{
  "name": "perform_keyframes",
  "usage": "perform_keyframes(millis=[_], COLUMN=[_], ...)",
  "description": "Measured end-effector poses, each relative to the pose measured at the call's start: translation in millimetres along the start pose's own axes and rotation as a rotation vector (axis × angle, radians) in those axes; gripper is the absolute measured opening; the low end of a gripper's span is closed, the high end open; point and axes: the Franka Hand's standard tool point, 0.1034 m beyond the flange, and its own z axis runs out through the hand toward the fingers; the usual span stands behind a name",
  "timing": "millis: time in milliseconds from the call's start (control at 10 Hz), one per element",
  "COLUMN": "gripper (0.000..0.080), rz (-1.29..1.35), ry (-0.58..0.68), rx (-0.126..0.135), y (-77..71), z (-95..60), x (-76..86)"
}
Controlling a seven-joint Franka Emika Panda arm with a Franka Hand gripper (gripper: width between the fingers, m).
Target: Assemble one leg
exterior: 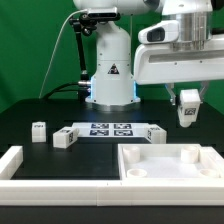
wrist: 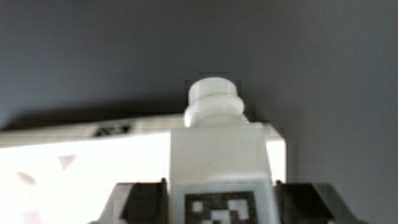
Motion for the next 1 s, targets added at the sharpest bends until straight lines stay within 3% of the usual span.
perform_keyframes(millis=[400, 500, 700, 900, 1000], gripper=[0.0288, 0.0288, 0.0288, 0.0288, 0.0288], rz=[-0.03, -0.081, -0.153, -0.2, -0.199], ry=[0.366, 0.38, 0.421, 0.443, 0.439], rx=[0.061, 0.052, 0.035, 0.01, 0.014], y=[-14.4, -14.9, -11.9, 1.2, -2.4], z=[4.4, 8.2, -6.5, -0.7, -0.3], x=[-6.3, -2.3, 36.1, 66.5, 62.5])
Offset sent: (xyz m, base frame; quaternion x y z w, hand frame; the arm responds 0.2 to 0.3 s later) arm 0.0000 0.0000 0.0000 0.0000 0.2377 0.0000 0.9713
